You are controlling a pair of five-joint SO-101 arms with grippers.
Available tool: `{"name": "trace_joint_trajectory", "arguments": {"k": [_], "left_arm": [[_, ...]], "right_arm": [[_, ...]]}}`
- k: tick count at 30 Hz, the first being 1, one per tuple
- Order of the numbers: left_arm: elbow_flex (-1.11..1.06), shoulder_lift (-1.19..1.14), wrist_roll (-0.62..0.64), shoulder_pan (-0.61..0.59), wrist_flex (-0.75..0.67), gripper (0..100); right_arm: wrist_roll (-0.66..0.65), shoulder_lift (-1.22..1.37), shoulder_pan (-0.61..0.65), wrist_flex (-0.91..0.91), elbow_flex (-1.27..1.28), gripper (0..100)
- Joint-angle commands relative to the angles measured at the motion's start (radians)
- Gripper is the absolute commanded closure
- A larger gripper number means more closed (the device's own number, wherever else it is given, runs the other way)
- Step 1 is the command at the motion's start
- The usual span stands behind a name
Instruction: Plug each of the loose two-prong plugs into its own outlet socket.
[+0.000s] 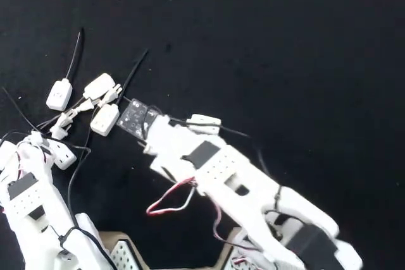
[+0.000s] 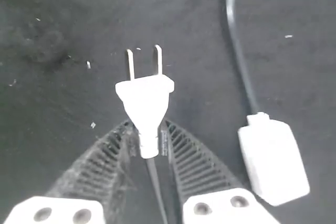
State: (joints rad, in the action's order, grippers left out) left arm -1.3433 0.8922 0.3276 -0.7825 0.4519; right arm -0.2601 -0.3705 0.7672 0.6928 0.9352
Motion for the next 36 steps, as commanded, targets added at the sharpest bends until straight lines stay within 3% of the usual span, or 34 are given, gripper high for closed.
{"name": "trace_joint_trajectory", "arguments": {"k": [1,7,12,20,31,36], "left_arm": [[0.022,0.020,0.011,-0.015,-0.017,83],[0.022,0.020,0.011,-0.015,-0.017,83],[0.022,0.020,0.011,-0.013,-0.017,83],[0.022,0.020,0.011,-0.007,-0.017,83],[0.022,0.020,0.011,-0.005,-0.017,83],[0.022,0.020,0.011,-0.007,-0.017,83]], "right_arm": [[0.035,0.137,0.041,-0.068,-0.064,98.2],[0.031,0.311,0.110,0.078,-0.196,81.1],[0.037,0.254,0.078,0.127,-0.216,88.9],[0.031,0.177,0.160,-0.140,-0.007,87.6],[0.028,0.171,0.146,-0.138,-0.021,87.5],[-0.071,0.177,0.146,-0.138,-0.015,87.7]]}}
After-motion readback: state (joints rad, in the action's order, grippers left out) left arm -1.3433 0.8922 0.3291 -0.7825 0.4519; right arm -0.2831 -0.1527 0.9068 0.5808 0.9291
